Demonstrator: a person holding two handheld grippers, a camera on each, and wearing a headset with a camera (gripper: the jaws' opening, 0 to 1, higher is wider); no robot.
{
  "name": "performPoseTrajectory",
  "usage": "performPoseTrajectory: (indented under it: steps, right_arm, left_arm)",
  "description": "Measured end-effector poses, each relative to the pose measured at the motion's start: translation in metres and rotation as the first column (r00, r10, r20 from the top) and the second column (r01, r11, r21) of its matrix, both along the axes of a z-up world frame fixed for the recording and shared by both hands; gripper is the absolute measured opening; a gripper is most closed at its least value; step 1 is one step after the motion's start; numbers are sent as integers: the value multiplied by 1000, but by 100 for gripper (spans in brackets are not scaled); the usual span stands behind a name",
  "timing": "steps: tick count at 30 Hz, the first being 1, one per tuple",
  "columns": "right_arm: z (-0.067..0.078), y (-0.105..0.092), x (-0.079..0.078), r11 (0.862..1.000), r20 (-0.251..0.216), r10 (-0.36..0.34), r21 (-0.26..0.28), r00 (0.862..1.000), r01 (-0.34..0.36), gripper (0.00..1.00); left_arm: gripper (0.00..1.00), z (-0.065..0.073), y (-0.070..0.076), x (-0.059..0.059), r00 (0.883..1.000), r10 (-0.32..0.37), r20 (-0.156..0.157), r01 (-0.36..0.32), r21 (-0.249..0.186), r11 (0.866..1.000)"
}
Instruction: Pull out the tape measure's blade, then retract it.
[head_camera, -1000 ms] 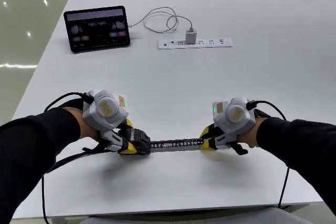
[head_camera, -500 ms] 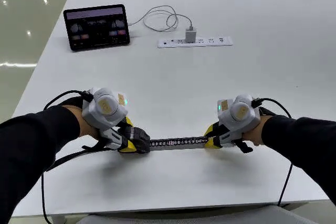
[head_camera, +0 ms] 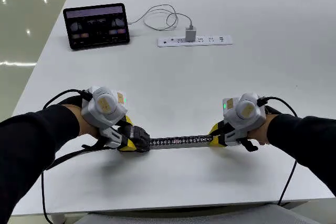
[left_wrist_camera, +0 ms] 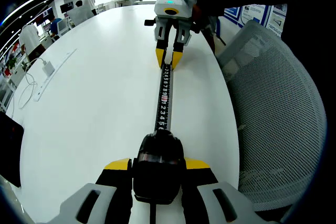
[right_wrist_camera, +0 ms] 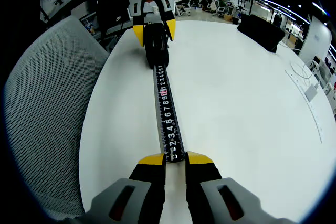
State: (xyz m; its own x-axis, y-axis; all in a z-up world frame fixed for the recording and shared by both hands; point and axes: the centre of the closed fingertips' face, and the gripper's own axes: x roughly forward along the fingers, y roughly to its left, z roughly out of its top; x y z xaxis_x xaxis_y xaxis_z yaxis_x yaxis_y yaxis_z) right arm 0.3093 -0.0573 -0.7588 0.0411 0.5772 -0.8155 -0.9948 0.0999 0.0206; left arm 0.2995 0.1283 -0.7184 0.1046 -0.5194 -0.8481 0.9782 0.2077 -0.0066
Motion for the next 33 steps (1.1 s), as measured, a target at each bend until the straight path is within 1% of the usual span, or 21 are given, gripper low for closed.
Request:
performPoseTrajectory:
  steps: [16, 27, 33]
  right_arm:
    - [-1, -21, 2, 1000, -3, -15, -21, 1000, 15, 8]
    - [1, -30, 1, 999, -3, -16, -32, 1000, 16, 8]
    - [1, -38, 3, 999, -4, -22, -41, 1000, 21, 8]
  left_arm:
    - [32, 1, 0, -1, 1000, 0, -1, 0, 0, 1000]
    - [32, 0, 1, 0, 1000, 0, -3, 0, -1, 1000]
    - [32, 0, 1, 1, 1000, -1, -3, 1, -2, 1000]
